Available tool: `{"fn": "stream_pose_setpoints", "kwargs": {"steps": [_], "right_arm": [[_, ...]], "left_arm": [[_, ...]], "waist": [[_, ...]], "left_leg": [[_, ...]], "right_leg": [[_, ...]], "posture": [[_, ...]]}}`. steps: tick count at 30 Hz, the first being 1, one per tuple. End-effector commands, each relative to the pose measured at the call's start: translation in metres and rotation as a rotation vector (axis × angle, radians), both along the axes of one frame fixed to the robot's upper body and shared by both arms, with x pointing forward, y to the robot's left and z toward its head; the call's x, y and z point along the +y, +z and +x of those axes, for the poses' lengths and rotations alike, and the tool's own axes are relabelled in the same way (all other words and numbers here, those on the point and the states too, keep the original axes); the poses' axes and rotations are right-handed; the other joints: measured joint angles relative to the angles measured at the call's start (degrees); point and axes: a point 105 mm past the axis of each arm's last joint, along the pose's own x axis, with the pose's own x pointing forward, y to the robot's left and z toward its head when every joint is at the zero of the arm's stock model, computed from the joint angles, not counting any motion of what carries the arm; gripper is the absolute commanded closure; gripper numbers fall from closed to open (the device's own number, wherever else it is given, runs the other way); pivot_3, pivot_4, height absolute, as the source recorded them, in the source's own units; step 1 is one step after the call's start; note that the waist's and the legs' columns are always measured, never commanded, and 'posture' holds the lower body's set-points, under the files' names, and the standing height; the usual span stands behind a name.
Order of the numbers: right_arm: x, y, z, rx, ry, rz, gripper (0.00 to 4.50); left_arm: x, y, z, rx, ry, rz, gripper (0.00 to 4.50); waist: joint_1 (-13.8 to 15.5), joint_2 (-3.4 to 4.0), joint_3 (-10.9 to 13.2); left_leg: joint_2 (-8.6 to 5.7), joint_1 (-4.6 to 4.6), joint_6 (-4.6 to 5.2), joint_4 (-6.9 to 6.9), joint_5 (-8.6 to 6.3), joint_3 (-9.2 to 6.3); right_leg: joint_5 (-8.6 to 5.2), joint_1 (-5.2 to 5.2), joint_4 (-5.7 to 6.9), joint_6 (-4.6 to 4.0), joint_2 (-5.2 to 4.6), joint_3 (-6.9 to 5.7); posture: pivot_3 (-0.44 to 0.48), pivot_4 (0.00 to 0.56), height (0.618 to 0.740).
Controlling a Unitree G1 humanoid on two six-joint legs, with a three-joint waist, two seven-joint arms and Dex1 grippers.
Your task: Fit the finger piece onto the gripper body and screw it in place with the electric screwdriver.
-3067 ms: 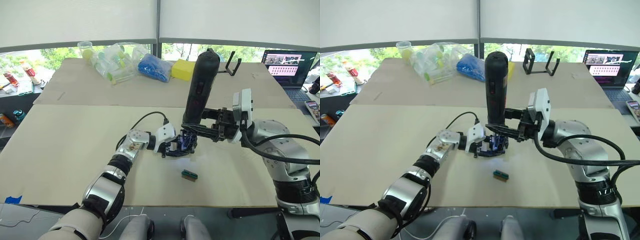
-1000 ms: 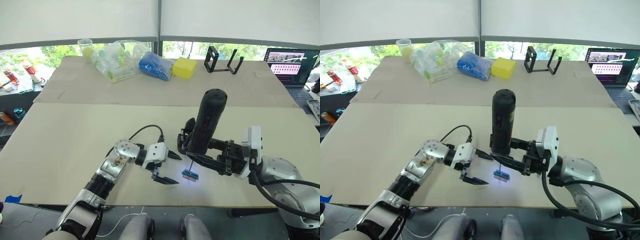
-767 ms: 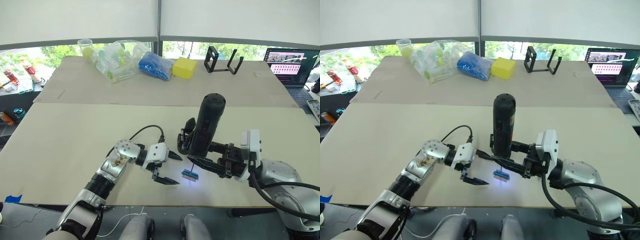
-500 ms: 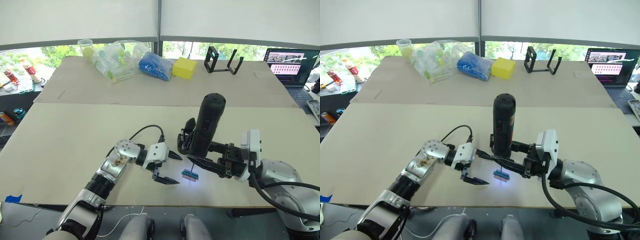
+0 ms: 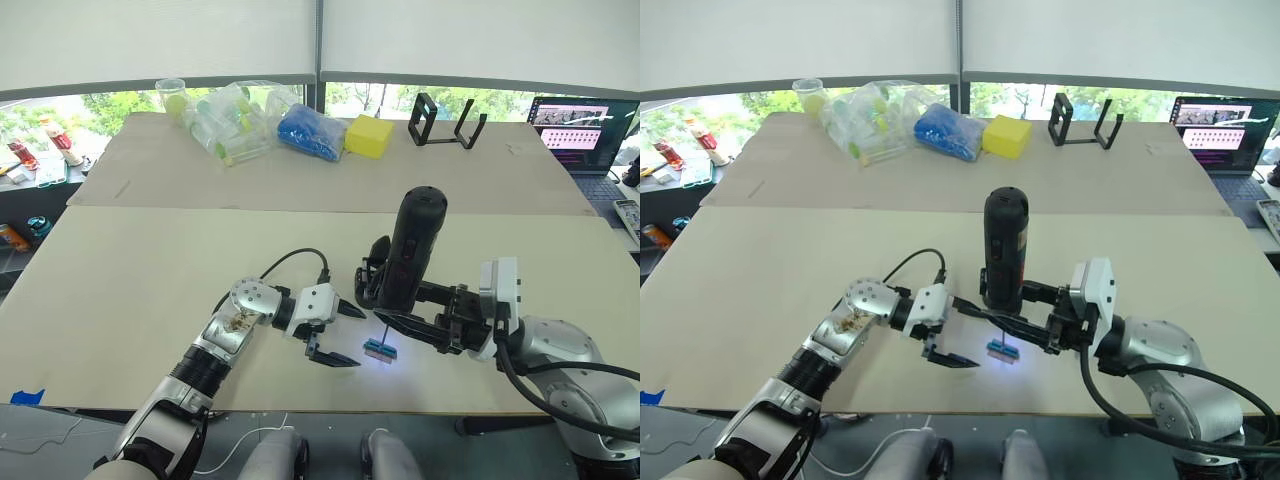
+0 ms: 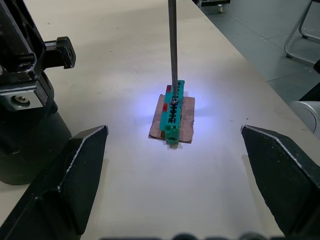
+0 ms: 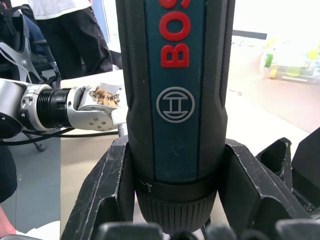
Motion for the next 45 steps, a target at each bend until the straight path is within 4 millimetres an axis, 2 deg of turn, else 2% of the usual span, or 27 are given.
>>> {"fn": "stream_pose_setpoints", "kwargs": {"steps": [1,26,45], "right_arm": [[0.0027,0.0161,-0.0037,-0.096,0.022,0.019,2.59],[0.0036,0.014,0.0012,-0.086,0.016,0.022,2.59],[0.0022,0.0158,-0.003,-0.078,0.025,0.015,2.59]], "left_arm": [[-0.004,0.009,0.0016,-0.032,-0.009,-0.024,0.0],[-0.0058,0.0117,0.0044,-0.039,0.0,-0.03,0.0],[-0.0058,0.0114,0.0053,-0.042,0.0,-0.028,0.0]], "waist": [[0.01,0.0,0.0],[0.05,0.0,0.0],[0.06,0.0,0.0]], "left_leg": [[0.0,0.0,0.0,0.0,0.0,0.0],[0.0,0.25,0.04,-0.01,-0.02,-0.02],[0.0,0.25,0.04,-0.01,-0.03,-0.02]], "right_leg": [[0.0,0.01,0.0,0.0,0.0,0.0],[0.0,0.29,-0.06,0.0,0.0,-0.02],[0.0,0.29,-0.06,0.0,0.0,-0.01]], "posture": [[0.0,0.15,0.74],[0.0,0.15,0.74],[0.0,0.15,0.74]]}}
